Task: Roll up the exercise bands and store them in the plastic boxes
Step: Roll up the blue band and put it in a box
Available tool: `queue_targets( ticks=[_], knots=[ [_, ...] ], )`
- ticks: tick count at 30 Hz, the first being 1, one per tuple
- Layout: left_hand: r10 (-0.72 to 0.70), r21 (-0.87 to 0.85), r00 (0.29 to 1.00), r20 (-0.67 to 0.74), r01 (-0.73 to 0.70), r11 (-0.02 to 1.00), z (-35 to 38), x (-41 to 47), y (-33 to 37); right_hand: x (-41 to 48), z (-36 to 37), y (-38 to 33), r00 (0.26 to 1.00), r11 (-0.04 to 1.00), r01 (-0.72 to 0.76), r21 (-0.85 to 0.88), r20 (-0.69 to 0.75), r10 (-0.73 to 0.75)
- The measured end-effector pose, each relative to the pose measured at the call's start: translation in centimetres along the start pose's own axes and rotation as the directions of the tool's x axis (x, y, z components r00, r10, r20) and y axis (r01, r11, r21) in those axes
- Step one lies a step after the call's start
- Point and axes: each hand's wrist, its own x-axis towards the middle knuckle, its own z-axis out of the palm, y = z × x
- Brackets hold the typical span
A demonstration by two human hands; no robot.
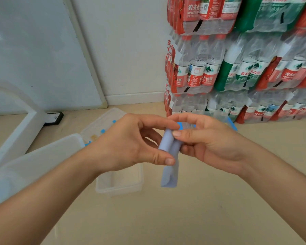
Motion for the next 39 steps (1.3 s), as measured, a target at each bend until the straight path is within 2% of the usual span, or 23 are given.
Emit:
queue_targets(
  ticks=[4, 7, 10, 13, 16, 18, 21, 24, 27, 31, 35, 39],
  knots=[
    [0.017, -0.138, 0.999, 0.035, -0.012, 0.990, -0.8, 0.0, 0.1, -0.3, -0.2, -0.3, 0.992, 0.999, -0.012, -0.052, 0.127, 0.019],
    [0.006, -0.188, 0.998, 0.066, 0.007, 0.982, -1.3, 0.0, 0.3, -0.4, -0.2, -0.6, 0.990, 0.993, -0.006, -0.122, 0.141, 0.023],
    [-0.015, -0.157, 0.997, 0.080, 0.028, 0.987, -1.6, 0.0, 0.4, -0.4, -0.1, -0.9, 0.990, 0.986, -0.033, -0.165, 0.132, 0.055],
    [-0.013, -0.028, 0.997, 0.079, 0.015, 0.999, -1.7, -0.2, 0.8, -0.5, -0.1, -0.9, 0.987, 0.985, -0.061, -0.160, 0.139, 0.084],
    [0.014, 0.207, 0.999, 0.041, -0.022, 0.978, -1.5, -0.4, 1.3, -0.5, -0.1, -0.8, 0.988, 0.980, -0.073, -0.184, 0.119, 0.096],
    [0.039, 0.358, 0.999, 0.028, -0.047, 0.933, -1.4, -0.3, 1.5, -0.5, -0.1, -0.9, 0.991, 0.978, -0.071, -0.194, 0.099, 0.092],
    [0.118, 0.567, 0.990, 0.071, -0.138, 0.812, -1.1, -0.2, 1.7, -0.4, 0.1, -0.8, 0.995, 0.969, -0.057, -0.239, 0.069, 0.076],
    [0.159, 0.624, 0.982, 0.105, -0.189, 0.758, -0.7, 0.0, 1.5, -0.2, 0.7, -0.3, 0.999, 0.959, -0.042, -0.280, -0.010, 0.040],
    [0.100, 0.517, 0.994, 0.036, -0.105, 0.850, -0.6, 0.1, 0.8, 0.0, 1.0, 0.2, 0.997, 0.963, -0.016, -0.267, -0.073, -0.004],
    [-0.011, 0.095, 0.999, -0.048, 0.016, 0.995, -0.5, -0.1, 0.1, 0.0, 0.8, 0.0, 0.992, 0.978, 0.029, -0.206, -0.115, -0.054],
    [-0.137, -0.124, 0.990, -0.040, 0.131, 0.984, -0.1, -0.1, 0.0, 0.0, 0.7, 0.0, 0.985, 0.983, 0.072, -0.171, -0.143, -0.097],
    [-0.193, -0.270, 0.973, -0.124, 0.154, 0.950, 0.4, 0.1, -0.4, -0.1, 0.7, 0.0, 0.986, 0.988, 0.070, -0.141, -0.144, -0.090]
  ],
)
